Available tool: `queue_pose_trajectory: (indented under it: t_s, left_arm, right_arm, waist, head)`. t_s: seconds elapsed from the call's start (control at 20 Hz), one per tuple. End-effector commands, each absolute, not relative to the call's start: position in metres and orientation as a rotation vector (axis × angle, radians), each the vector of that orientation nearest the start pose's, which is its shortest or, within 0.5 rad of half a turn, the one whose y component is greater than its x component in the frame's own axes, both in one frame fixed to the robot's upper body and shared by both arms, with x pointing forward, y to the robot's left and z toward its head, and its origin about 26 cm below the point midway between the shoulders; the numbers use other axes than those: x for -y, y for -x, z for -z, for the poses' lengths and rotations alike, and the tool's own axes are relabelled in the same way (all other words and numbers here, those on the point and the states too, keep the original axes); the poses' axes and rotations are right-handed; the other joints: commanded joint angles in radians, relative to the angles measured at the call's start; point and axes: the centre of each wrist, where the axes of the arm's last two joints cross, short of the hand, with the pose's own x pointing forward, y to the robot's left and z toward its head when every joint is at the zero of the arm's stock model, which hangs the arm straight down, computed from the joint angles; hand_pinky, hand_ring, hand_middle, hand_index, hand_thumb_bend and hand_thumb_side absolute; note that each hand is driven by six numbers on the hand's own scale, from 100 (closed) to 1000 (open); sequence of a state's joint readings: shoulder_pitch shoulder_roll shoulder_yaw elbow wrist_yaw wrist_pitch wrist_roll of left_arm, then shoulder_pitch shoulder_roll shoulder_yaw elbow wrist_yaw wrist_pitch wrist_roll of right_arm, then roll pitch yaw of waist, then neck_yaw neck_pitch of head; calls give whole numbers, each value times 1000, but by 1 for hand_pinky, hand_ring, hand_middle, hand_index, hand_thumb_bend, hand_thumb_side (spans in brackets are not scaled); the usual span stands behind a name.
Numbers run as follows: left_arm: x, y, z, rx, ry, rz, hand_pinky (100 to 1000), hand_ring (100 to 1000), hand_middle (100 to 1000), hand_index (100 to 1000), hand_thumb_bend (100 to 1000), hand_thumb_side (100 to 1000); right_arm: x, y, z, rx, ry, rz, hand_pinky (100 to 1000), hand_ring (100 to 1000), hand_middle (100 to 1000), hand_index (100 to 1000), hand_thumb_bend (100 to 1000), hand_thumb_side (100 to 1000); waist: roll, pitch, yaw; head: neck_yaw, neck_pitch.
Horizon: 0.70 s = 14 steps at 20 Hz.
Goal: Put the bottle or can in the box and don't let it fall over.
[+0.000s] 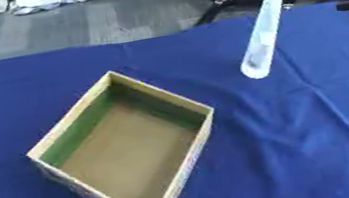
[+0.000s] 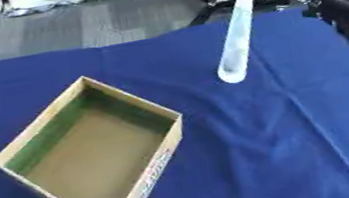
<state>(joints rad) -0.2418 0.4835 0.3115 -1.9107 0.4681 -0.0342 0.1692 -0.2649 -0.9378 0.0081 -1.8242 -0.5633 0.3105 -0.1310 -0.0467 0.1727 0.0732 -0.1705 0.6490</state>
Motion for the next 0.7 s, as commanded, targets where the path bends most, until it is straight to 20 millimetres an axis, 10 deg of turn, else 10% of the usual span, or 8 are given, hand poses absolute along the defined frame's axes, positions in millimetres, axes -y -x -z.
queue_pose_trajectory:
  t_s: [0.05,0.7]
  left_arm:
    - [-373,-288,-226,2293,-165,-169,922,1000,1000,734,532,575]
    - [-372,-289,-225,2291,-161,-173,922,1000,1000,735,531,576]
  right_arm:
    - [371,-305,-256,1718,291,-398,979,1000,1000,1000,100,626]
    - [363,-313,-253,1694,254,-514,983,1000,1000,1000,100,467]
  waist:
    - [2,-17,-2]
    - [0,-11,2]
  head:
    - [-3,-9]
    - [-6,-12]
